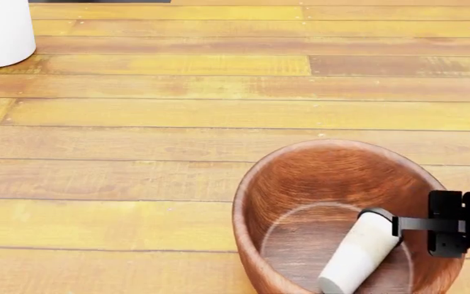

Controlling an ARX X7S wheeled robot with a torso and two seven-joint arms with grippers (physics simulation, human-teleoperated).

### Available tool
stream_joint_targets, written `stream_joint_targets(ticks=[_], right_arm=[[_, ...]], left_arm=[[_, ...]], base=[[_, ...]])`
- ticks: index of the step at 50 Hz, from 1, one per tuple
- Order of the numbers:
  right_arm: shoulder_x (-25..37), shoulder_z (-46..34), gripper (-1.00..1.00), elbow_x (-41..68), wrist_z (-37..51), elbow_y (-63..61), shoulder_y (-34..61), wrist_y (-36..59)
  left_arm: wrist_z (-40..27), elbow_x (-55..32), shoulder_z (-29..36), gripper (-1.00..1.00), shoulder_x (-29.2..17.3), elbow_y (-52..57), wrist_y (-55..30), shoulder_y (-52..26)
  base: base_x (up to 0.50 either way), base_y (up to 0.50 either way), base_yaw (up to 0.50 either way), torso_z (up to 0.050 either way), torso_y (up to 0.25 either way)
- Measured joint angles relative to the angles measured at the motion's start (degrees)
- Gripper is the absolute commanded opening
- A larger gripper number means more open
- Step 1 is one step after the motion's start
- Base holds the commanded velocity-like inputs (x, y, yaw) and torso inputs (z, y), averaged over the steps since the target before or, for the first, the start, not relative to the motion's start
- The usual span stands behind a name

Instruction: Place the cup inside the bowl on the dining table and move the bowl to any counter.

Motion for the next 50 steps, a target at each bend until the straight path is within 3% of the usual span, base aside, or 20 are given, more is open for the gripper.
stream_joint_targets(ticks=[45,50], right_arm=[[-0.09,4.73,-1.0,6.32,2.46,6.04,7.73,-1.87],[-0.23,4.79,-1.0,5.65,2.03,6.34,8.39,-1.63]], left_arm=[[-1.25,-2.11,-1.18,1.0,-1.54,1.98,2.51,3.09],[-1.37,-2.17,-0.95,1.0,-1.48,1.86,2.43,2.78]], base=[[0.0,0.0,0.0,0.0,0.0],[-0.38,0.0,0.0,0.0,0.003]])
